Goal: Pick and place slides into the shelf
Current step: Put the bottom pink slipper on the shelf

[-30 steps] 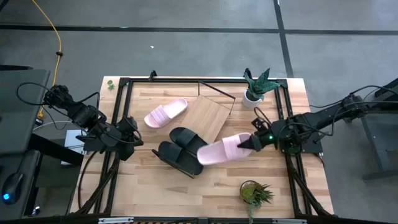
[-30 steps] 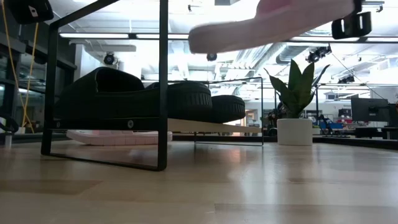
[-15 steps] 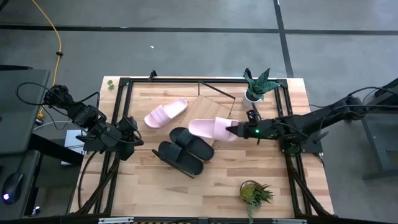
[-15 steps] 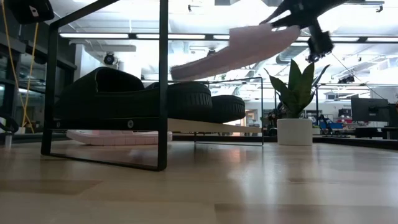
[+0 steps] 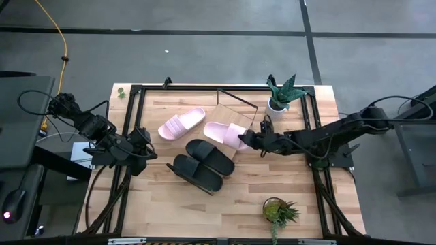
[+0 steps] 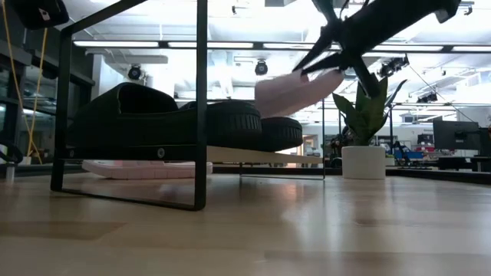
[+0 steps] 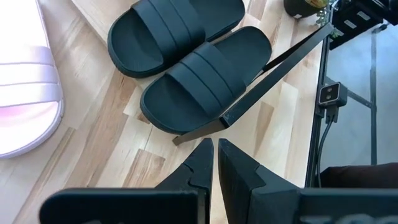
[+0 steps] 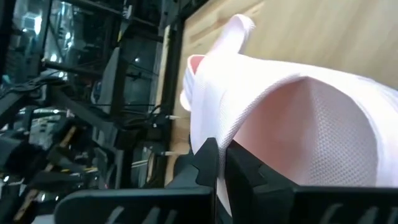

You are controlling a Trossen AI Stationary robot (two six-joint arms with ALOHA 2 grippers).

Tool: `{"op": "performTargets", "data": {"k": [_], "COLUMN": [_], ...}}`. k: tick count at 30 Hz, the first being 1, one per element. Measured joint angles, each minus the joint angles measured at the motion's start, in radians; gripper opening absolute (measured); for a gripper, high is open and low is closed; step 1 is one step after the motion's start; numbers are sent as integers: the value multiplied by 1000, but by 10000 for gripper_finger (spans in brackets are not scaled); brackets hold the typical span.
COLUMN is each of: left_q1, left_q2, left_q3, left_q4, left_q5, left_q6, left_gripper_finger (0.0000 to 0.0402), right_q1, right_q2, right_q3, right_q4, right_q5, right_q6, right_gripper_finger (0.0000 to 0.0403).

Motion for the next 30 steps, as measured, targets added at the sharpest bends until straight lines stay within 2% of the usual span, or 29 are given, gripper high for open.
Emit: {"op": "performTargets", "data": {"k": [9, 23, 30], "left_q1": [0, 0, 0], "left_q2": [-1, -1, -1], "left_q3": [0, 0, 0], "left_q4": [0, 0, -1], "left_q5": [3, 5, 7], "left_q6": [30, 33, 40], "left_gripper_finger": [14, 14, 14], "right_q1": [-13, -31, -29], "right_q2": [111, 247, 264], "right_q3": [1, 1, 1], "right_q4": [100, 263, 264], "right_q5": [44, -48, -74], "right_q6": [23, 50, 88], "right_gripper_finger": [0, 0, 0]}}
